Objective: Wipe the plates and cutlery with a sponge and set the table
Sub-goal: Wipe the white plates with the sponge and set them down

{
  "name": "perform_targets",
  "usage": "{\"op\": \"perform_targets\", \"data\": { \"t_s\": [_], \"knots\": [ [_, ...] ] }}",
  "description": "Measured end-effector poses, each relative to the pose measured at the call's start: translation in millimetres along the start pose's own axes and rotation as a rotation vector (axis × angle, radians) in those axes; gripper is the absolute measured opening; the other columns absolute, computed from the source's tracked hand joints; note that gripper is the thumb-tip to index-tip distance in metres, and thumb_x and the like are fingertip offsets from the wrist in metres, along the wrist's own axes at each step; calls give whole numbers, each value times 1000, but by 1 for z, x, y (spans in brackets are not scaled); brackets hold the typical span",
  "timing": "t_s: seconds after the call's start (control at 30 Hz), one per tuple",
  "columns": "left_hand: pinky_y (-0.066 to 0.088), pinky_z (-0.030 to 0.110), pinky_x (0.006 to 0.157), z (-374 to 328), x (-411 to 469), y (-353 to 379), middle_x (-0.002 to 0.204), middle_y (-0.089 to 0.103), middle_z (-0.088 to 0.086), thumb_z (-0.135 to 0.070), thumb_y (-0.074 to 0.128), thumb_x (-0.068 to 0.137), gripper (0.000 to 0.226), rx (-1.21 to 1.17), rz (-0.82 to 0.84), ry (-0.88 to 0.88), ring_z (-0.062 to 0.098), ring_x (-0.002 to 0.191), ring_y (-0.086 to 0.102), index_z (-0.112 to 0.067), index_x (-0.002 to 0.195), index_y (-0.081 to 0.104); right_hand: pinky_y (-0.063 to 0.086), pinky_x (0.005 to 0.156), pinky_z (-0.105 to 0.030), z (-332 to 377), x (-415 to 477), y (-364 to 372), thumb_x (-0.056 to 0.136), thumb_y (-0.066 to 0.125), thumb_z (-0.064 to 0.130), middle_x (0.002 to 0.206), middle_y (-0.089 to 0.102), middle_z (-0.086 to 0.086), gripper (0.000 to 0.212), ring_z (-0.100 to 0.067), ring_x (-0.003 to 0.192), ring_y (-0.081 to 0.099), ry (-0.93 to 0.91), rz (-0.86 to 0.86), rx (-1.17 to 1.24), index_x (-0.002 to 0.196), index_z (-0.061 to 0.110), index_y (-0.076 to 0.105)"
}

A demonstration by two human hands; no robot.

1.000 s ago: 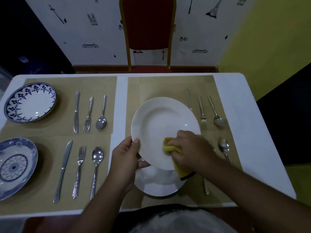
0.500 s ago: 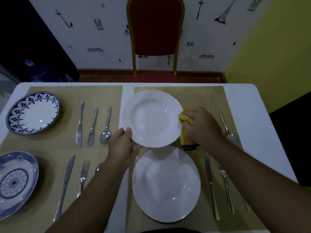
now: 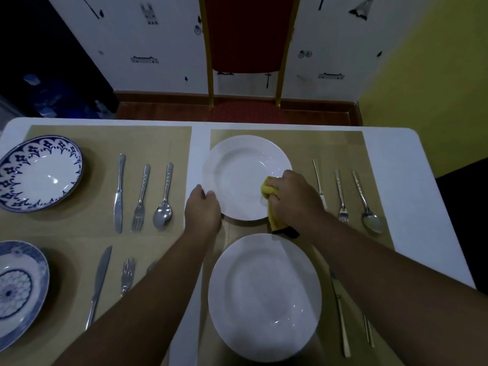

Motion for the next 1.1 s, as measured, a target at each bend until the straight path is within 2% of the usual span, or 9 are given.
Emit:
{"op": "perform_targets", "data": {
  "t_s": [0.07,0.13,0.2,0.27,0.47,0.63,0.87,0.97,1.1],
  "knots": [
    [39,34,102,1,-9,-2,133,57,1,-21,40,103,38,299,81,144,23,127,50,-11,138,51,42,63,-32,-1,-2,4,79,53,24,85,40,1,16,-27,87,50,-7,4,-30,93,23,63],
    [20,42,122,6,-14,-2,164,28,10,-25,35,106,55,641,94,312,27,152,23,-7,157,25,42,62,-32,-2,-3,6,80,53,24,85,40,1,16,-27,86,51,-4,2,-37,93,22,62],
    [17,50,124,12,-16,-1,165,25,15,-25,35,104,56,845,88,435,33,153,19,-5,156,27,40,61,-32,-2,-5,7,80,53,25,85,40,1,16,-27,86,51,-7,-2,-36,93,22,62],
    [22,54,122,15,-19,-2,161,32,14,-27,35,103,54,919,123,433,34,149,25,-4,152,33,37,60,-31,-4,-9,4,79,54,23,83,38,2,15,-27,85,50,-20,-26,-23,91,22,62],
    [9,47,125,2,-53,13,167,23,9,-32,34,107,56,900,227,501,30,155,12,-10,158,26,49,63,-36,-21,-35,-14,80,53,23,87,45,2,18,-23,82,51,11,-99,60,93,28,64],
    [14,47,124,-10,-95,53,166,24,10,-33,32,108,56,949,305,627,30,155,14,-8,157,27,52,67,-39,-50,-76,-30,82,55,25,91,47,0,22,-23,87,53,87,-157,113,100,29,67],
    [15,41,123,-11,-173,125,164,29,11,-36,37,106,56,959,428,808,28,153,21,-10,156,32,53,76,-41,-125,-173,-42,80,57,26,108,55,-5,28,-29,98,55,299,-223,177,105,31,68],
    [15,40,123,-6,-206,159,165,27,11,-37,37,106,57,982,528,869,27,153,20,-10,156,31,53,71,-40,-166,-220,-45,83,58,27,99,51,-6,26,-30,91,55,435,-219,146,108,28,67],
    [23,39,119,5,-240,201,160,37,15,-38,30,103,59,1034,598,970,31,148,30,-6,152,39,53,67,-40,-214,-269,-47,83,57,24,94,47,-5,20,-29,88,53,564,-246,114,100,29,66]
  ]
}}
Point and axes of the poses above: each hand's wrist, its own x-axis towards the middle knuckle, its own y-axis out of the palm, z = x × y, the point moved 1 cm from there along x, towards the middle knuckle
